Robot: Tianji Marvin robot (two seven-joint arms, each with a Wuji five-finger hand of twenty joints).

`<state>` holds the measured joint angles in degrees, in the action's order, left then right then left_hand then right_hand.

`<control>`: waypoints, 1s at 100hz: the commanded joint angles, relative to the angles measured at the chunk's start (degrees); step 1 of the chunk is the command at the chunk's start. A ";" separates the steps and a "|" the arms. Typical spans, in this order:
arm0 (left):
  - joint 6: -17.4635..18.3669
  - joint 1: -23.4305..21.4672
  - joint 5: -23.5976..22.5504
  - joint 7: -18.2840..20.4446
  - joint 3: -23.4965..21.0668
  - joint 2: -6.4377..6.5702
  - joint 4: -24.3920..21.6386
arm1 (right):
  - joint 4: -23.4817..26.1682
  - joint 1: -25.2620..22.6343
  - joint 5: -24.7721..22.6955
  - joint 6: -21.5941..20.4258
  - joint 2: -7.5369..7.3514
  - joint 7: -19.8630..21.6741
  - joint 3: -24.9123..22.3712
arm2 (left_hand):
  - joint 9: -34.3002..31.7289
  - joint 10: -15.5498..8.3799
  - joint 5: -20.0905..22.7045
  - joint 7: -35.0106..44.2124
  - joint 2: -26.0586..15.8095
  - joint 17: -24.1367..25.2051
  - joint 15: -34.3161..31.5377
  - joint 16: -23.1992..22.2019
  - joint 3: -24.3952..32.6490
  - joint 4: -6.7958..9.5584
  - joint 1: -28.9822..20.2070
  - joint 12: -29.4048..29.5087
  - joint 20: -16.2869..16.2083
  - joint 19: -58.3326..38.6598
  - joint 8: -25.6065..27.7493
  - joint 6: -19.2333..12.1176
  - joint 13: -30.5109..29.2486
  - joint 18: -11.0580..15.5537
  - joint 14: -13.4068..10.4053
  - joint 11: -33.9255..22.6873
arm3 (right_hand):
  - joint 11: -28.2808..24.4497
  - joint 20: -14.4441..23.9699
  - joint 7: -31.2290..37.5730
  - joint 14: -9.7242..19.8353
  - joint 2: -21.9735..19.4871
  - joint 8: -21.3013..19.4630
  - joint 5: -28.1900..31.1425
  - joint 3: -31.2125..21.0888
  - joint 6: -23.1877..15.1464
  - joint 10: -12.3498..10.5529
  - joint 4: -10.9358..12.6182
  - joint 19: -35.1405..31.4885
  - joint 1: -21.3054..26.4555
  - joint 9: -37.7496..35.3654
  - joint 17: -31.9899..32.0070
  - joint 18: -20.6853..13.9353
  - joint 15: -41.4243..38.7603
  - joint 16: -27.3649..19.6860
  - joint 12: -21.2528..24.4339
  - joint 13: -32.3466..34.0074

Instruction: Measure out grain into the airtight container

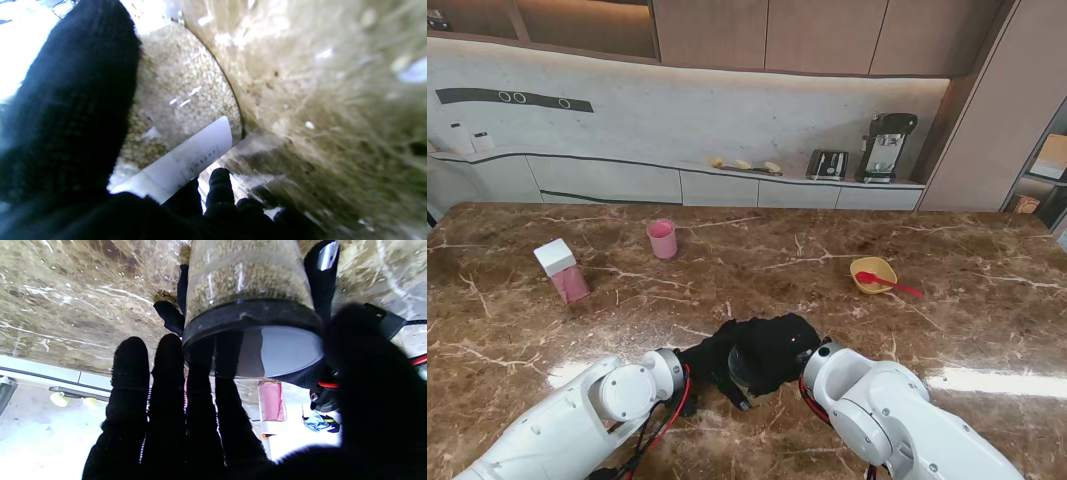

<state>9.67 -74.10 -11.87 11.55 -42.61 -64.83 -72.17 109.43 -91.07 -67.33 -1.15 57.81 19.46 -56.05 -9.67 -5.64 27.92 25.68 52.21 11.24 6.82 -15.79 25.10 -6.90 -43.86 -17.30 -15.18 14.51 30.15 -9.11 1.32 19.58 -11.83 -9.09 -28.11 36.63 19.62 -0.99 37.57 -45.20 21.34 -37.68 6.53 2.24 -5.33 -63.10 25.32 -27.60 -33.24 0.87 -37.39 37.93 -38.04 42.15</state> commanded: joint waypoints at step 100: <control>-1.59 -2.18 -0.50 1.20 0.85 0.59 2.30 | -1.25 1.16 12.72 -8.54 -1.09 8.55 -1.45 | -1.15 -0.35 14.33 26.87 -20.81 -8.27 -8.83 -3.12 9.92 1.28 -4.58 0.04 -2.35 -17.12 4.96 -7.39 -3.71 -24.84 12.36 -0.72 | 17.27 -12.50 -16.43 -0.27 4.04 9.89 -11.36 -37.22 -0.13 0.74 0.88 31.92 19.18 17.31 26.73 -3.53 30.95 -22.01 13.32 -34.92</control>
<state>9.54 -74.35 -12.03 11.53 -42.73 -64.75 -72.47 107.76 -90.64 -60.28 -6.39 58.05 18.24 -57.23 -9.68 -5.65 27.92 25.66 52.15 11.13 6.76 -15.86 25.10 -6.92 -43.88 -17.30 -15.20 14.41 30.13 -8.96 1.29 19.62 -11.94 -9.13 -21.51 31.30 13.08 -5.07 45.42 -40.32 20.06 -61.07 6.84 4.47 -8.27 -46.45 32.92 -21.87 -19.86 1.07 -22.12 28.08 -34.10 22.64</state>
